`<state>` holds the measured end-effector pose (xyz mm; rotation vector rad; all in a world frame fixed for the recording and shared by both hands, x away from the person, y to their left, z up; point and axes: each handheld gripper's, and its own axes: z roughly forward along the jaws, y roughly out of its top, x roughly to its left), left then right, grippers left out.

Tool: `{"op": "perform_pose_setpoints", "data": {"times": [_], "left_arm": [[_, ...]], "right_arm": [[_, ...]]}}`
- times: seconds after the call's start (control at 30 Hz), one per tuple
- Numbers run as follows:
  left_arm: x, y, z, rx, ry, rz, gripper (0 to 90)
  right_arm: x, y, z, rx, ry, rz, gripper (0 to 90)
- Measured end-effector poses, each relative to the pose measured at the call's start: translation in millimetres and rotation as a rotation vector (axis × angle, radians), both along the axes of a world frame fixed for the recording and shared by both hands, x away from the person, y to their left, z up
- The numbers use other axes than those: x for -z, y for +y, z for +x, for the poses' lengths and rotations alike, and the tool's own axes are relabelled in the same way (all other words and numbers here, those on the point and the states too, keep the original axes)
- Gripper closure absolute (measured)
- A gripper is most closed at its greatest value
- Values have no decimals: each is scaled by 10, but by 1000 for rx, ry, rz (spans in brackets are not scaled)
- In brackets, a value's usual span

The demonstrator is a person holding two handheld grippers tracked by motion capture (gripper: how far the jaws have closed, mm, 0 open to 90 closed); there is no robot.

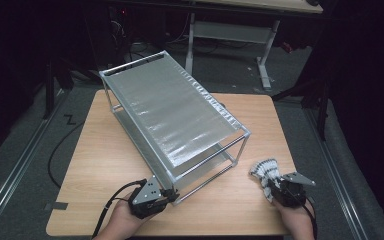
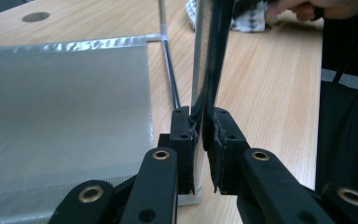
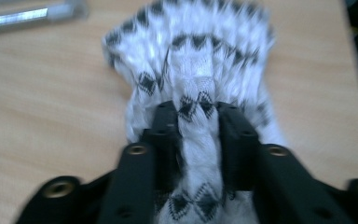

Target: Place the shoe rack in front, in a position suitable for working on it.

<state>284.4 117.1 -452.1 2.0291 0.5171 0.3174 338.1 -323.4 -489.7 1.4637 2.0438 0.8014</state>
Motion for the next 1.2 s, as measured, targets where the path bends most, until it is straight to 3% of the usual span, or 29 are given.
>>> {"op": "perform_pose_setpoints", "data": {"times": [0.1, 0.2, 0.33, 0.5, 0.7, 0.83, 0.93, 1.03, 1.1, 1.2], "left_arm": [[-2, -39, 14, 11, -1, 3, 811], [-3, -50, 20, 16, -2, 3, 811], [-6, -32, -2, 11, -3, 7, 811], [1, 13, -67, 6, 1, -1, 810], [-1, 77, -217, 17, -1, 4, 810], [-3, 119, -308, 2, 1, 6, 809], [0, 156, -359, -7, 4, 2, 809], [0, 187, -395, -20, 5, 5, 807], [-2, 216, -414, -19, 8, 6, 808], [1, 230, -449, -28, 5, 6, 808]], "right_arm": [[-27, -25, -46, -4, -20, 44, 466], [-168, -33, -102, 1, -83, 70, 406], [-366, 47, -147, -21, -182, 101, 405], [-506, 343, -120, -125, -289, 99, 428], [-550, 665, 36, -212, -307, 135, 516], [-547, 820, 152, -230, -312, 126, 627], [-539, 887, 234, -223, -307, 126, 656], [-532, 937, 270, -256, -315, 122, 802], [-531, 995, 278, -271, -326, 114, 807], [-523, 1025, 331, -291, -315, 142, 809]]}}
